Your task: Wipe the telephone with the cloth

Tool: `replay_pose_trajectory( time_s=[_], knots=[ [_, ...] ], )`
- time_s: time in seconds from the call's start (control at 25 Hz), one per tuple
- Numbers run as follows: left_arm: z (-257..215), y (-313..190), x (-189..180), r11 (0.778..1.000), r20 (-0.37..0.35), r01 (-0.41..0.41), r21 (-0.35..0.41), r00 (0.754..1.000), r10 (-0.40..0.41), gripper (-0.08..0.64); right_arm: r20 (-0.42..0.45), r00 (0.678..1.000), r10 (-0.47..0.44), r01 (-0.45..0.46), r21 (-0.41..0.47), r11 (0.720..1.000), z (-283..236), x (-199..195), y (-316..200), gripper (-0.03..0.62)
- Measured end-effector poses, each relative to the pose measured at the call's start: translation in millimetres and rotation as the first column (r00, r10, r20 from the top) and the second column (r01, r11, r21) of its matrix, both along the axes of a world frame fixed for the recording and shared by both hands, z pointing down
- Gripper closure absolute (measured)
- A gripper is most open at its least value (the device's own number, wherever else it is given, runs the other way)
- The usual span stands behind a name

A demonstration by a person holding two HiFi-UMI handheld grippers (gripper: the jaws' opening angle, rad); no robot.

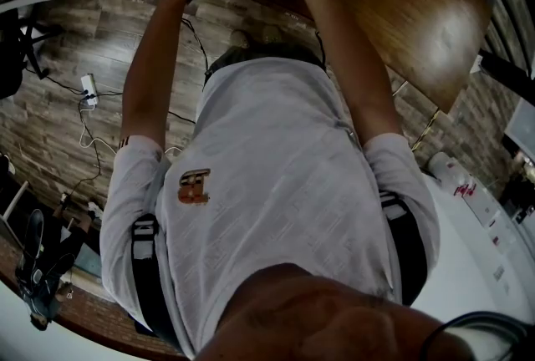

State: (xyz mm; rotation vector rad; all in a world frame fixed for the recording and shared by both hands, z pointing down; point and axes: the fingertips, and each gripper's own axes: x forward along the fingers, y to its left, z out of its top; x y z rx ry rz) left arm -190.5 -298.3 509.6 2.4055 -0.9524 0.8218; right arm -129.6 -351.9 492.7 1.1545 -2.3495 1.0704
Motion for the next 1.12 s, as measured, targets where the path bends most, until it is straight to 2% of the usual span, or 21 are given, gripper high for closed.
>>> replay_pose_trajectory(
  time_s=[0.16,0.32,0.56,0.72,0.88,1.0,1.12],
  knots=[
    [1.9,-2.0,-3.2,1.0,-0.008,0.002,0.002,1.0,-0.002,0.422,-0.053,0.998,0.027,-0.028,-0.011,1.0,12.0,20.7,0.4,0.52],
    [3.6,-1.1,-1.4,1.0,-0.013,0.003,0.008,1.0,-0.003,0.422,-0.102,0.991,0.083,-0.083,0.01,0.997,20.0,59.4,0.7,0.52],
    [3.0,-1.4,-1.8,1.0,-0.025,0.007,0.014,1.0,-0.006,0.422,-0.107,0.987,0.122,-0.121,0.019,0.992,15.2,91.6,14.7,0.52],
    [2.8,-2.1,-1.4,1.0,-0.024,0.003,0.014,1.0,-0.003,0.422,-0.045,0.994,0.097,-0.095,0.052,0.994,-8.0,79.6,28.8,0.521],
    [1.7,1.5,0.9,1.0,-0.027,0.004,0.015,1.0,-0.004,0.422,0.078,0.996,0.032,-0.037,0.075,0.996,-37.0,43.1,46.3,0.52],
    [2.3,12.1,10.4,1.0,-0.03,0.003,0.018,1.0,-0.002,0.422,0.18,0.984,0.001,-0.009,0.048,0.999,-42.4,21.5,63.3,0.52],
    [2.6,8.4,9.2,1.0,-0.032,-0.002,0.016,0.999,0.002,0.42,0.237,0.971,0.007,-0.005,-0.009,1.0,-31.1,0.5,62.1,0.52]
  ],
)
